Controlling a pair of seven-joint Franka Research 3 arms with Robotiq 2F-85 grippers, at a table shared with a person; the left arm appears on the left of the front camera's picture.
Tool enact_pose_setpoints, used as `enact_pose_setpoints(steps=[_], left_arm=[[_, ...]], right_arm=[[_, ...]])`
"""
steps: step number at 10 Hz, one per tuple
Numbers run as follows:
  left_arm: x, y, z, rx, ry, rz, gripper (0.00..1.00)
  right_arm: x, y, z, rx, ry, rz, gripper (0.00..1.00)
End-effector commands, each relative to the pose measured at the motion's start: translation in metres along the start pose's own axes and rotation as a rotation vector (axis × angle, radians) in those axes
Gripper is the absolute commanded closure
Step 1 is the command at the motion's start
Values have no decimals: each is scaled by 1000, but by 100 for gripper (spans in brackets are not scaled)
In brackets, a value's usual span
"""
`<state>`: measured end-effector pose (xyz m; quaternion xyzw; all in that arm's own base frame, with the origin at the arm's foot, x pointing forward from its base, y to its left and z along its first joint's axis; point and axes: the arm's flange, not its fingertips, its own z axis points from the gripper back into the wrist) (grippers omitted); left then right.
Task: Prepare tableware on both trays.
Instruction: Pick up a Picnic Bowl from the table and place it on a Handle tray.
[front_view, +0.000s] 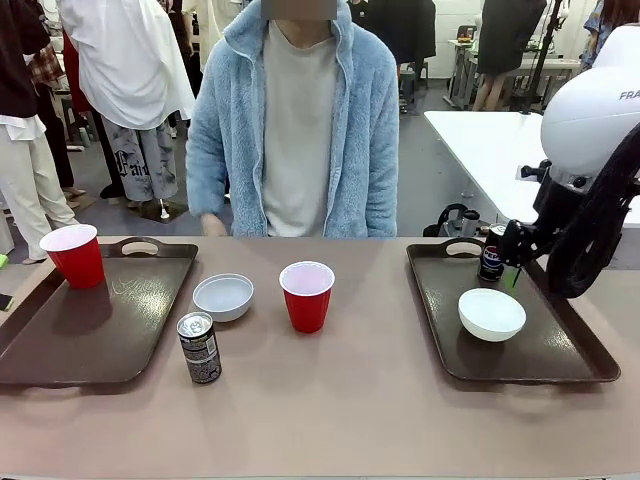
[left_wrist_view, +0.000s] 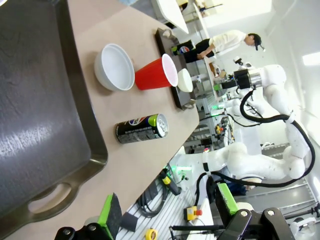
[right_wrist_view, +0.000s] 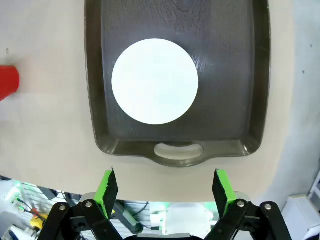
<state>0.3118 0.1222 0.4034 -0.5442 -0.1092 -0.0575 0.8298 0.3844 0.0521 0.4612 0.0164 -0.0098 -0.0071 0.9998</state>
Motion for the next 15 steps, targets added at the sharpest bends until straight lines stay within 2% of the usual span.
enact_pose_setpoints(steps=[1,9,10,12,15], left_arm=[[0,0,1,-9,-8,-6,0],[0,0,0,0,0,0,0],[14,-18,-4,109,39,15,0],[28,-64,-8,283,90,14,0],[45,-129,-2,542,120,51,0]], right_arm=[[6,-3,-11,2,3,-7,2],[3,-2,-8,1,15,-4,2],[2,-22,-5,171,48,-27,2],[-14,-56,1,386,59,-7,2],[-27,-133,2,759,68,41,2]])
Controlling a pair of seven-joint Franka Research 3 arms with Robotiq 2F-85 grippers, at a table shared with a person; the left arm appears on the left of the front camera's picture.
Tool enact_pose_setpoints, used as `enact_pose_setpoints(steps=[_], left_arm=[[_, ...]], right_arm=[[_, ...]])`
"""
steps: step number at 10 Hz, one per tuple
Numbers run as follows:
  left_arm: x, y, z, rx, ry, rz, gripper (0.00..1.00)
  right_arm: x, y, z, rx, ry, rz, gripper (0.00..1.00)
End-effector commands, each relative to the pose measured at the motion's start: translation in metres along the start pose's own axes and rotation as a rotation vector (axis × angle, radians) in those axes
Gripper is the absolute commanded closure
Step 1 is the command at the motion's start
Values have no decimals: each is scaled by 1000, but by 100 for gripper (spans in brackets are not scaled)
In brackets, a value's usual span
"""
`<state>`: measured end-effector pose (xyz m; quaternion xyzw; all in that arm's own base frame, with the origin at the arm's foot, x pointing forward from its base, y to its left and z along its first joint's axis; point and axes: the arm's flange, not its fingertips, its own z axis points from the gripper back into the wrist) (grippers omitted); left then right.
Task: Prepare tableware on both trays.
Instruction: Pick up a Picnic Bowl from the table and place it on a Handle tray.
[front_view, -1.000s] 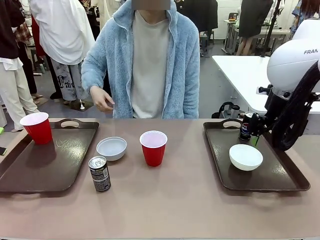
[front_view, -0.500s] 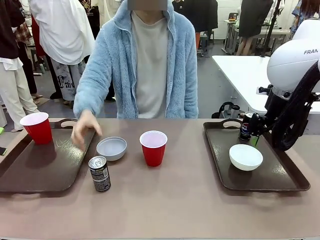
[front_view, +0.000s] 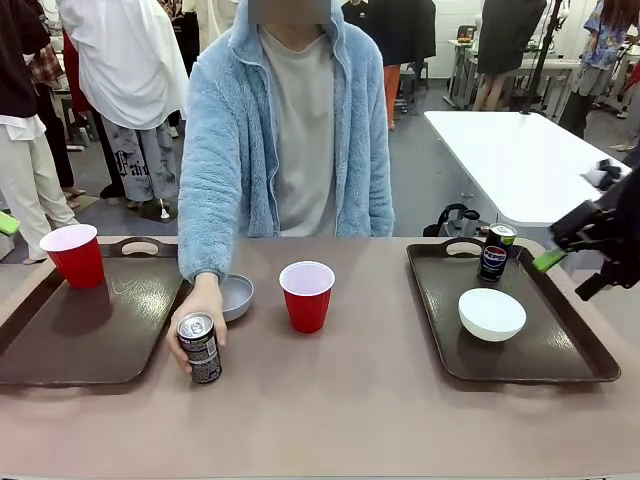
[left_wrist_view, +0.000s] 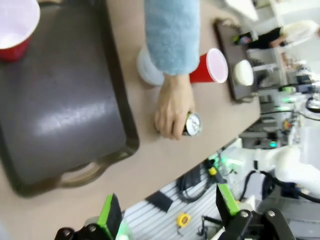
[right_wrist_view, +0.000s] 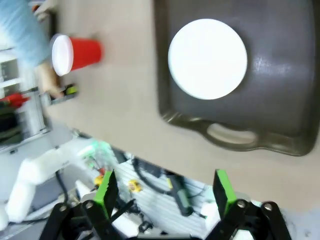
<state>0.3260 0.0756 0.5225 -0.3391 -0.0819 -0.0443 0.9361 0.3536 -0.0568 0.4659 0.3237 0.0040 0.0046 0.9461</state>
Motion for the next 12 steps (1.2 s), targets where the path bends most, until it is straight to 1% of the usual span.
enact_pose_setpoints(steps=[1,2,4,5,7,8,10,11,12], left_arm=[[13,-22,2,153,59,44,0],[20,-36,-7,231,70,56,0],[34,-60,-26,355,98,41,0],[44,-71,-38,398,108,39,0],[63,-93,-67,503,99,25,0],[68,-103,-82,547,82,12,0],[73,-117,-108,631,56,-40,0],[72,-119,-121,652,31,-88,0],[66,-113,-126,635,14,-121,0]], right_arm=[[2,-49,17,230,23,28,2],[1,-80,25,309,-9,-14,2],[1,-125,38,423,-62,-84,2],[-1,-144,43,479,-81,-85,2],[-9,-173,45,538,-123,-116,2],[-15,-184,47,556,-141,-122,2],[-20,-192,45,568,-153,-116,2],[-18,-193,40,557,-149,-115,2],[-25,-191,44,543,-140,-148,2]])
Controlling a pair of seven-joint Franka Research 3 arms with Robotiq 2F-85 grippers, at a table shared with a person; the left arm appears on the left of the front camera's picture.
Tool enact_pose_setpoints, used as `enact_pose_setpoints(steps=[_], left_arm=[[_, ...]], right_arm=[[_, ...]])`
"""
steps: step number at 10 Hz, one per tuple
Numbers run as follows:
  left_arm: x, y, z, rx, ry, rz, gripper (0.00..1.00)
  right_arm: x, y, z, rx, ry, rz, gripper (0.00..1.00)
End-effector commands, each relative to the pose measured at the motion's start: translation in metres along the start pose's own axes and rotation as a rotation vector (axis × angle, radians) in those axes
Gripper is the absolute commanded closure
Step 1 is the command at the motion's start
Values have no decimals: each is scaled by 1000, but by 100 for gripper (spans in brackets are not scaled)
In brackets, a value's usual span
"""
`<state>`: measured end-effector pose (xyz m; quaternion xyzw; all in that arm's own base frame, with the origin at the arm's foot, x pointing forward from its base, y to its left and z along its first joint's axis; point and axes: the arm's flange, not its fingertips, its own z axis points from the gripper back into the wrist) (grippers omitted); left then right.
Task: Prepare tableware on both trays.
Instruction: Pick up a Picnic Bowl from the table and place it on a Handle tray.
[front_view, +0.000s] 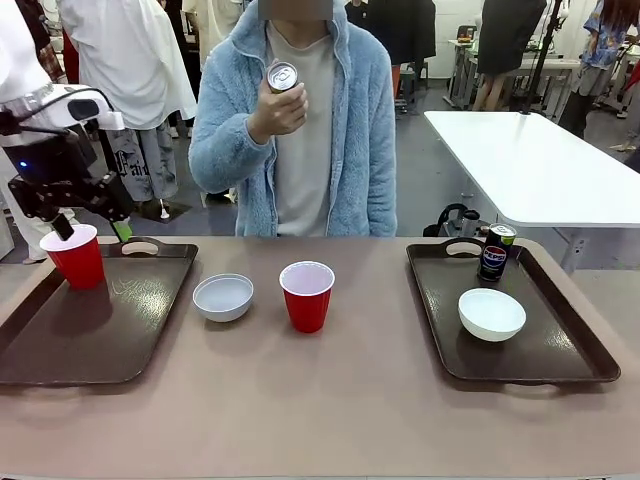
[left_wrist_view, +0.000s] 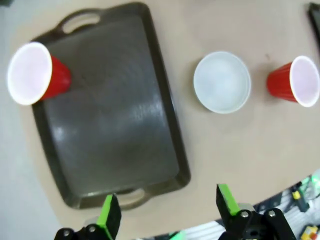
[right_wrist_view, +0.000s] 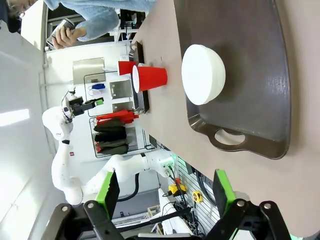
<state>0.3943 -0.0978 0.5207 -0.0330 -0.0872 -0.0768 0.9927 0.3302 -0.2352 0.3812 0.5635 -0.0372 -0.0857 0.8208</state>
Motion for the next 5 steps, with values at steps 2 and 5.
enact_pose_setpoints(steps=[2,5], left_arm=[[-1,6,6,-18,21,26,0],[-14,13,-13,24,13,-18,0]], right_arm=[[0,2,0,0,-2,-5,2],[0,2,0,0,-2,-5,2]])
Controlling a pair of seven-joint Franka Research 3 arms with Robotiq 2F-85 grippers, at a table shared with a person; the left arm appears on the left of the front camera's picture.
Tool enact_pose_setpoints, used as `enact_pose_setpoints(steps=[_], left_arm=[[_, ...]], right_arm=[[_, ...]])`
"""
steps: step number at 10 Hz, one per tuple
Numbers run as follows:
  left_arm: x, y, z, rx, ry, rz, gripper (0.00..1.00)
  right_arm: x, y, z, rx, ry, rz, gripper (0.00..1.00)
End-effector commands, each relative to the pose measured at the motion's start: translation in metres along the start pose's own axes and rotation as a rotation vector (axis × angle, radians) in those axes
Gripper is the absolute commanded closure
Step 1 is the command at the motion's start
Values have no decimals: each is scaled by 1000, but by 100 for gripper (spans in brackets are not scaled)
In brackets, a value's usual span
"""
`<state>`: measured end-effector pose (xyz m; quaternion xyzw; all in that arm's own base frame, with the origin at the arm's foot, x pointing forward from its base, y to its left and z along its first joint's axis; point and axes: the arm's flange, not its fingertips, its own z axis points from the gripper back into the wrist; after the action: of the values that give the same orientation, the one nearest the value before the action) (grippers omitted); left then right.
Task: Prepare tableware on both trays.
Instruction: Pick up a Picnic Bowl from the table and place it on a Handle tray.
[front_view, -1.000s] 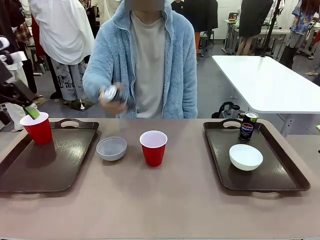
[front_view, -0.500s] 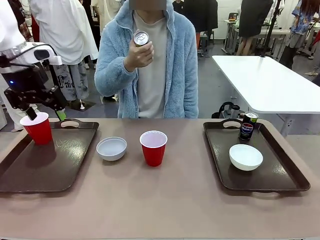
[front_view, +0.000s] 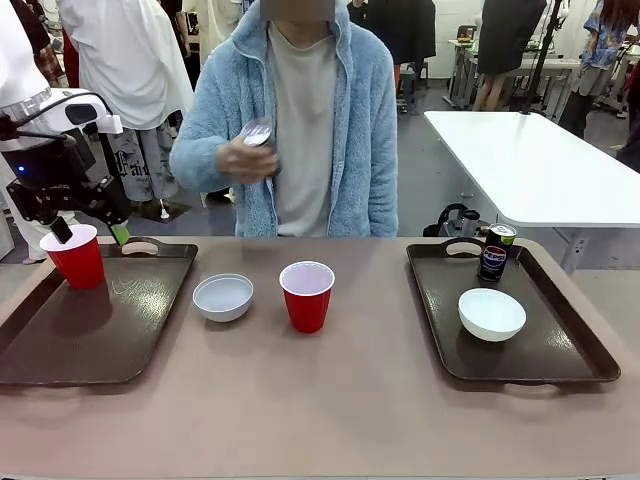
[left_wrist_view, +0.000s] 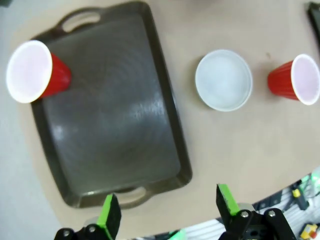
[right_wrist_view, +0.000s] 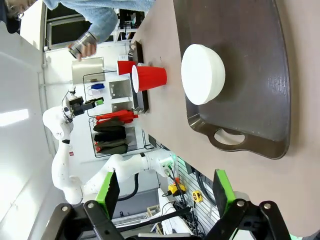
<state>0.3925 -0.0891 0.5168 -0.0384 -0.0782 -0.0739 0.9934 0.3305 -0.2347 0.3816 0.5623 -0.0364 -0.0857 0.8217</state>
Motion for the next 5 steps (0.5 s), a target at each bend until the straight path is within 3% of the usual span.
enact_pose_setpoints(steps=[1,3,5], left_arm=[[-36,9,-19,89,25,-80,0],[-88,29,19,29,27,-165,0],[-102,24,30,21,64,-231,0]], right_arm=[[0,2,1,3,-3,-4,2],[0,2,1,3,-3,-4,2],[0,2,1,3,-3,-4,2]])
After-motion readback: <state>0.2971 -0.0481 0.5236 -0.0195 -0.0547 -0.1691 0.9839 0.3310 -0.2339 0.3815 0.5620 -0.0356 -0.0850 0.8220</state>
